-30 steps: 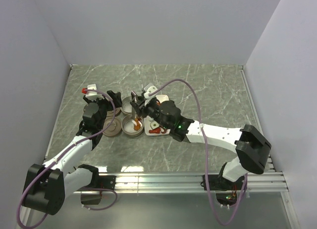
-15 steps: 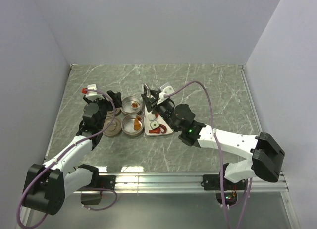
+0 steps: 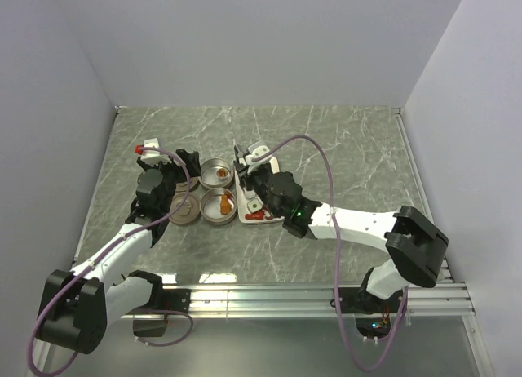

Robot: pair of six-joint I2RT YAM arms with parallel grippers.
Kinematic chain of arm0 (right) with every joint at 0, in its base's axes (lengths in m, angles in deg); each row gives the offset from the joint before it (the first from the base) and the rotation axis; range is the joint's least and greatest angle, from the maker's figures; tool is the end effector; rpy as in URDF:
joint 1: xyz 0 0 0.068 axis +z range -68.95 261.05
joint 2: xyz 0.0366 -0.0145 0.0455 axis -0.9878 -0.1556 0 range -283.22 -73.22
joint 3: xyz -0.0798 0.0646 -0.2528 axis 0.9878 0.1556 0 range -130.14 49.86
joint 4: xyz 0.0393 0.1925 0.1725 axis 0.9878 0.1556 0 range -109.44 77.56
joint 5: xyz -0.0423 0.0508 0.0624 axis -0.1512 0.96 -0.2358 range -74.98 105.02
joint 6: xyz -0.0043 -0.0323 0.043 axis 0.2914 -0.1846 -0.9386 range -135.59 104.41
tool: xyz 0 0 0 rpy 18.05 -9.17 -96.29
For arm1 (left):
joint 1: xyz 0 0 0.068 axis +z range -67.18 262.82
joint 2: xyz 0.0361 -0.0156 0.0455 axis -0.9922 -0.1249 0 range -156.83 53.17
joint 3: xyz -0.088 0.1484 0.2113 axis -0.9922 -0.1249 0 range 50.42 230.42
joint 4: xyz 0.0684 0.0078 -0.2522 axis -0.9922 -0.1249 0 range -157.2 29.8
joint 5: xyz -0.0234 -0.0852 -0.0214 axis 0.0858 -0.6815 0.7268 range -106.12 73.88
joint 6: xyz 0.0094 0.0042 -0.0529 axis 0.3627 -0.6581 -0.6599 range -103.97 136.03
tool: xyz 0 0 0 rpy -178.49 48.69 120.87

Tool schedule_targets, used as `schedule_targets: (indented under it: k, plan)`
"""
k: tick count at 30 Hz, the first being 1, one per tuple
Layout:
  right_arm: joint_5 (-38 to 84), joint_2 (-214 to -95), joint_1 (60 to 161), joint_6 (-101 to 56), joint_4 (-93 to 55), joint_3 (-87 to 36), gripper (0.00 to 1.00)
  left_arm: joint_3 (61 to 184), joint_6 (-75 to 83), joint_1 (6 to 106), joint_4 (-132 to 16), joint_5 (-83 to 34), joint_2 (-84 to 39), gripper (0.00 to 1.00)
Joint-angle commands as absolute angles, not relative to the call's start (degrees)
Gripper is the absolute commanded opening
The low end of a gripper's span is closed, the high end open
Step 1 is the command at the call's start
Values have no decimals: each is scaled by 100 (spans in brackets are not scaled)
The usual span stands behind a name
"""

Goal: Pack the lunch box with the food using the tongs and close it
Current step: Pick up the food using the clamp

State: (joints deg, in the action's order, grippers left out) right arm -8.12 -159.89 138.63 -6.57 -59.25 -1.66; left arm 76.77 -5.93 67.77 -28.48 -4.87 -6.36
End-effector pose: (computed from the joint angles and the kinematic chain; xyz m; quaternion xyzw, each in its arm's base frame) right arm 0.1973 0.2846 0.2938 -0.2413 0.6360 0.1723 0.7125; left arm 0.2267 -0.0537 0.2545 -0.1112 0.7072 -0.1540 0.6811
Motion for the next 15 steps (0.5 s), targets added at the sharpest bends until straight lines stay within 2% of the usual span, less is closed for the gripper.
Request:
schedule_targets:
  k: [1,15]
  plan:
    - [-898,-16031,13748,-680,-6260,-507,45,7696,-638,6771,-2707,-504,-642,99]
    - [-616,-16208,13580,-970,-6058,-639,47,7714,-638,6779,-2698,-504,-695,99]
